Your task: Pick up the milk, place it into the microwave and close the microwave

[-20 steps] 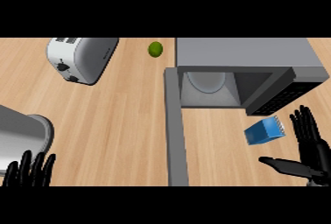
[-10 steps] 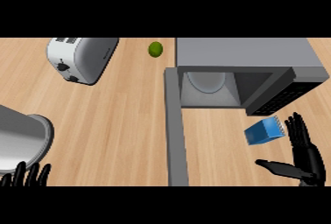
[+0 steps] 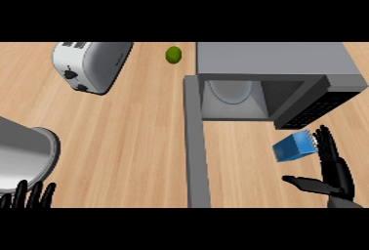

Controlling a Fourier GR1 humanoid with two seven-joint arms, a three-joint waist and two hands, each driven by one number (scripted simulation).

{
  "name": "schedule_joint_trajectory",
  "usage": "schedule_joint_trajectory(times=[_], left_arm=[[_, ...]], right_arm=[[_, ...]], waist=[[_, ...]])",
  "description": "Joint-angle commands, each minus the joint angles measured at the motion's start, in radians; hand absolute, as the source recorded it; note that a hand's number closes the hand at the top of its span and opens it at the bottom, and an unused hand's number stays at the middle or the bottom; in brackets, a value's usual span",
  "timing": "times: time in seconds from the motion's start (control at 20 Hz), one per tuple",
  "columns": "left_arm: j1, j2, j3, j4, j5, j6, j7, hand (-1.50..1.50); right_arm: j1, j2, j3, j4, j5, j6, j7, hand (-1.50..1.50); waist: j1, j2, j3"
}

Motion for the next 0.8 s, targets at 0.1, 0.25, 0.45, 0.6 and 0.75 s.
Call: schedule_joint_trajectory(times=[0.1, 0.25, 0.45, 0.6, 0.75], left_arm=[[0.062, -0.012, -0.003, -0.034, -0.006, -0.020, -0.033, -1.50], [0.016, -0.023, -0.016, 0.026, -0.033, -0.011, -0.028, -1.50], [0.015, -0.004, 0.010, 0.003, -0.009, -0.029, -0.030, -1.50], [0.015, 0.022, 0.072, 0.002, 0.073, -0.059, -0.012, -1.50], [0.042, 0.019, 0.048, 0.003, 0.033, -0.069, -0.016, -1.50]], right_arm=[[-0.010, 0.013, 0.025, 0.106, 0.019, 0.004, -0.140, -1.50], [-0.086, -0.028, 0.018, 0.085, -0.016, 0.043, -0.037, -1.50], [-0.127, 0.009, 0.023, 0.168, -0.013, 0.000, -0.057, -1.50], [-0.092, 0.023, 0.036, 0.131, -0.019, -0.003, -0.062, -1.50], [-0.171, -0.019, 0.007, 0.224, -0.022, -0.033, -0.071, -1.50]], waist=[[0.000, -0.001, 0.000], [-0.003, -0.001, -0.001], [-0.002, -0.001, 0.000], [-0.004, -0.002, -0.001], [0.001, 0.000, 0.000]])
